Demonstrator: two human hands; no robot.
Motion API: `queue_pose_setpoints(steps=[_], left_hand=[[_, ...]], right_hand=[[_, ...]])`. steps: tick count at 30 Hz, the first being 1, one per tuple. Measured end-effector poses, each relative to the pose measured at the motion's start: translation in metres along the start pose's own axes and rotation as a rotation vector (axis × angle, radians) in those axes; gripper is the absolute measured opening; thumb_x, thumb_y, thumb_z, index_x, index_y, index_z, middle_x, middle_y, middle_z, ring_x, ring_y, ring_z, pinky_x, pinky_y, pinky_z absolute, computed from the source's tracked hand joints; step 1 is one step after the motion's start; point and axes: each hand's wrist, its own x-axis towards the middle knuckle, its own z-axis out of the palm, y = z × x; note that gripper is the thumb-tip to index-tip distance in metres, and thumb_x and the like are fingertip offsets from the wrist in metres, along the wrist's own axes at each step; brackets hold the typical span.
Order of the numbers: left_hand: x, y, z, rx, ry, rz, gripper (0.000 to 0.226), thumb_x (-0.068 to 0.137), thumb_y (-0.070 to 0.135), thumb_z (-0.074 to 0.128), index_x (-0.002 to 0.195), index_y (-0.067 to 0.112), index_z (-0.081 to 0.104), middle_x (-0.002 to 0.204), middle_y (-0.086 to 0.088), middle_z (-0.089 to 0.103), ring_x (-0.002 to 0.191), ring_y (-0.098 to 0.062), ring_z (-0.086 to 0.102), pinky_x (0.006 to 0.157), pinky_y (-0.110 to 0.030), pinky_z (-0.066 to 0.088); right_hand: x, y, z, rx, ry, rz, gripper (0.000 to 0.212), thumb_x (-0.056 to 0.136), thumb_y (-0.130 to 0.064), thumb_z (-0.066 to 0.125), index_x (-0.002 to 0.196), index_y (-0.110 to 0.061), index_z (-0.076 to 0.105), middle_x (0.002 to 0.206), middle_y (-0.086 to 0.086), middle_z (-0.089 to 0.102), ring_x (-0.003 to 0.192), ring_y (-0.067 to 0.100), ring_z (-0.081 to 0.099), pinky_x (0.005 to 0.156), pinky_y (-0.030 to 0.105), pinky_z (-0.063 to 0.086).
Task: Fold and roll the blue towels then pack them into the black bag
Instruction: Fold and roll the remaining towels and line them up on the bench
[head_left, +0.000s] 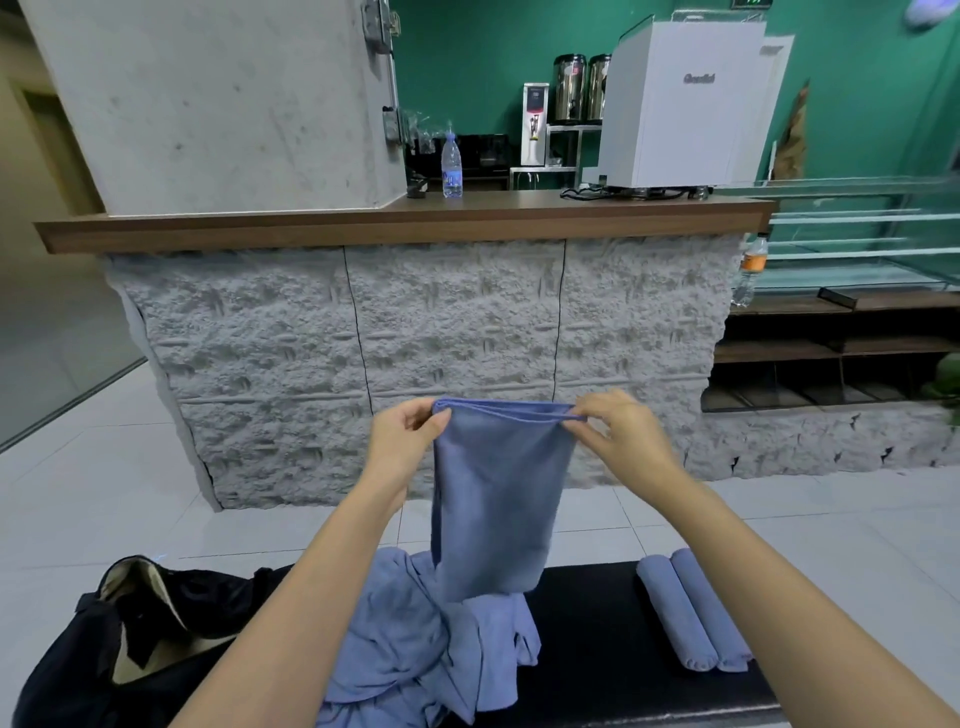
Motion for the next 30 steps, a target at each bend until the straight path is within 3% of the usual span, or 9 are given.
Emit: queue_pose_setpoints(steps=[4,9,11,14,19,21,23,26,30], left_hand=[[-0.005,-0.022,0.020,0.164,-0.042,-0.091,0.013,0.084,-0.005,0.064,0.096,-0.003,0.066,0.073,0.000,0.062,0.070,-0.013,0.055,0.068,-0.022,0.047],[-0.006,-0.019,0.035,0.188,-0.116,-0.025,0.015,0.085,-0.002,0.064,0.100,0.001,0.064,0.077,-0.005,0.062,0.068,-0.009,0.055,0.058,-0.007,0.045],[-0.011,-0.015,0.036,0.191,-0.205,-0.025,0.012,0.087,0.002,0.063,0.097,0.008,0.063,0.072,-0.002,0.064,0.064,-0.005,0.059,0.058,-0.008,0.045],[-0.009,-0.023,0.039,0.162,-0.253,-0.048,0.008,0.087,0.007,0.065,0.095,0.010,0.066,0.077,-0.003,0.068,0.062,0.002,0.061,0.060,-0.008,0.046],[0.011,-0.063,0.067,0.154,-0.281,-0.165,0.005,0.087,0.002,0.064,0.090,0.003,0.067,0.073,-0.003,0.065,0.063,-0.010,0.060,0.058,-0.013,0.049],[0.024,-0.087,0.081,0.205,-0.267,-0.220,0.003,0.085,0.004,0.067,0.085,0.007,0.068,0.073,-0.003,0.065,0.067,-0.012,0.060,0.060,-0.013,0.049],[0.039,-0.105,0.097,0.244,-0.210,-0.252,0.005,0.083,0.006,0.070,0.088,0.006,0.070,0.073,-0.002,0.065,0.068,-0.011,0.058,0.061,-0.011,0.046],[0.067,-0.108,0.120,0.200,-0.110,-0.203,0.009,0.081,0.004,0.071,0.091,0.004,0.070,0.075,-0.002,0.065,0.070,-0.012,0.057,0.064,-0.017,0.046],[0.094,-0.101,0.136,0.130,-0.050,-0.064,0.016,0.080,0.000,0.070,0.078,0.017,0.070,0.077,-0.004,0.067,0.070,-0.014,0.055,0.069,-0.028,0.045]], right_hand=[[-0.015,0.014,0.003,-0.217,-0.224,0.184,0.015,0.091,-0.032,0.059,0.091,-0.022,0.070,0.085,-0.003,0.064,0.075,0.014,0.054,0.057,0.028,0.041],[-0.021,0.034,-0.008,0.102,-0.132,0.307,0.003,0.082,-0.019,0.072,0.084,-0.021,0.073,0.075,-0.009,0.064,0.071,0.012,0.055,0.067,0.027,0.046],[-0.026,0.039,-0.016,0.212,-0.136,0.306,0.018,0.079,-0.014,0.075,0.082,-0.030,0.067,0.076,-0.007,0.065,0.070,0.011,0.056,0.066,0.019,0.045],[-0.031,0.053,-0.025,0.412,-0.191,0.395,0.031,0.080,-0.010,0.074,0.105,-0.024,0.063,0.071,0.007,0.061,0.069,0.013,0.056,0.064,0.011,0.047],[-0.028,0.095,0.002,0.311,-0.334,0.587,0.028,0.078,-0.009,0.075,0.105,-0.005,0.068,0.095,0.006,0.066,0.090,0.014,0.060,0.078,0.021,0.045],[-0.027,0.117,0.023,0.221,-0.357,0.603,0.015,0.078,-0.011,0.076,0.092,-0.012,0.070,0.085,0.005,0.066,0.082,0.016,0.060,0.074,0.028,0.049],[-0.020,0.136,0.039,0.104,-0.326,0.610,0.007,0.079,-0.017,0.074,0.081,-0.021,0.069,0.075,0.000,0.063,0.075,0.017,0.058,0.069,0.031,0.048],[0.003,0.150,0.044,0.004,-0.154,0.628,0.008,0.083,-0.025,0.069,0.091,-0.023,0.070,0.078,-0.005,0.061,0.079,0.017,0.056,0.058,0.027,0.040],[0.021,0.157,0.035,-0.021,0.128,0.527,0.007,0.085,-0.023,0.067,0.092,-0.023,0.069,0.080,-0.013,0.054,0.087,0.009,0.046,0.061,0.024,0.031]])
